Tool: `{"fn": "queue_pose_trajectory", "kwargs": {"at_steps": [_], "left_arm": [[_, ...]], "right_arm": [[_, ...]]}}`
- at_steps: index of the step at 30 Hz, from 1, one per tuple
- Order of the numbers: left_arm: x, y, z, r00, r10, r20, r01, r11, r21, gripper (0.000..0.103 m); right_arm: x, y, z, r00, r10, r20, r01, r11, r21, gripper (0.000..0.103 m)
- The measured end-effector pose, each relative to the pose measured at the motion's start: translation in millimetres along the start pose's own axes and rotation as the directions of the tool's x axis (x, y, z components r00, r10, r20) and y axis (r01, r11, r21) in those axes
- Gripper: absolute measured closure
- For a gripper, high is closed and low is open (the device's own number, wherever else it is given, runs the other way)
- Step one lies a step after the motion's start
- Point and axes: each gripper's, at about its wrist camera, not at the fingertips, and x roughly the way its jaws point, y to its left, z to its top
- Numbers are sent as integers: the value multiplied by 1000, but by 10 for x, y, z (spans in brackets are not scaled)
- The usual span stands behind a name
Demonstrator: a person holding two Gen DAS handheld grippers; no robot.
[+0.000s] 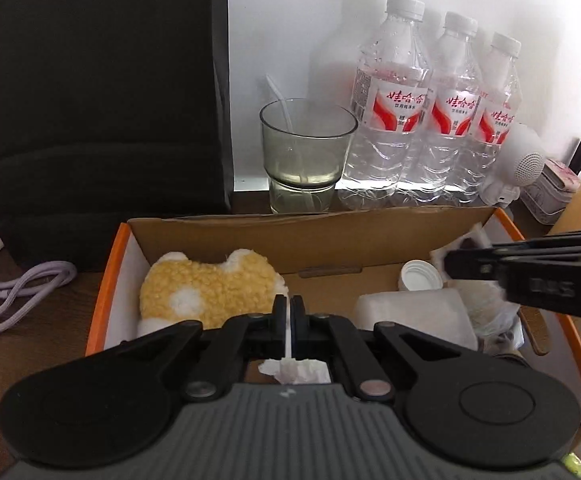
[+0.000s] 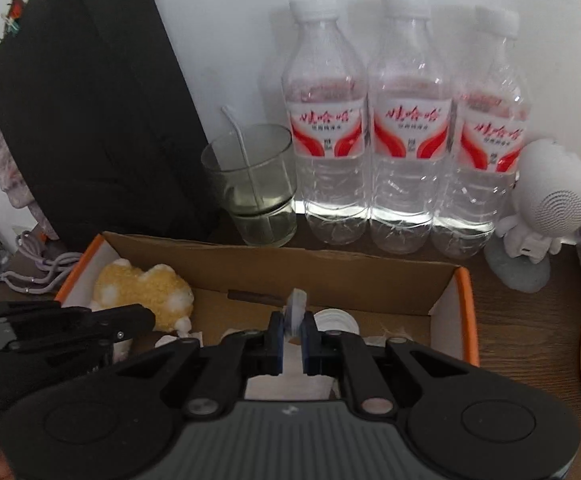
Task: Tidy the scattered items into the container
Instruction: 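Carry the wrapper with the left tool while the right tool carries its wrapper toward the box, then open the left tool over the box while the right tool releases its wrapper inside, then grasp the small beige block with the right tool while the left tool grasps a clear wrapper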
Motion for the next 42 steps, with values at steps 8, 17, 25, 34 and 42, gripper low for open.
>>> {"fn": "queue_pose_trajectory", "kwargs": {"at_steps": [8, 17, 25, 34, 42], "left_arm": [[-74, 52, 44, 1000, 14, -18, -14, 1000, -18, 89], [-783, 29, -23, 998, 47, -36, -47, 999, 4, 3], [-1737, -105, -638, 945, 223, 240, -229, 973, -1, 0], [-2327, -254, -1942, 783, 96, 614, -115, 993, -8, 0], [-2710, -323, -3065, 846, 159, 509, -170, 985, -25, 0]], "right_arm": [[103, 58, 14, 999, 32, -17, -31, 998, 48, 67], [-737, 73, -17, 998, -66, -20, 67, 994, 80, 49], [-1686, 366, -684, 979, -160, 130, 167, 985, -45, 37], [-2162, 807, -2227, 775, -67, 628, 227, 958, -177, 18], [-2327, 835, -3200, 845, -143, 515, 181, 983, -25, 18]]}}
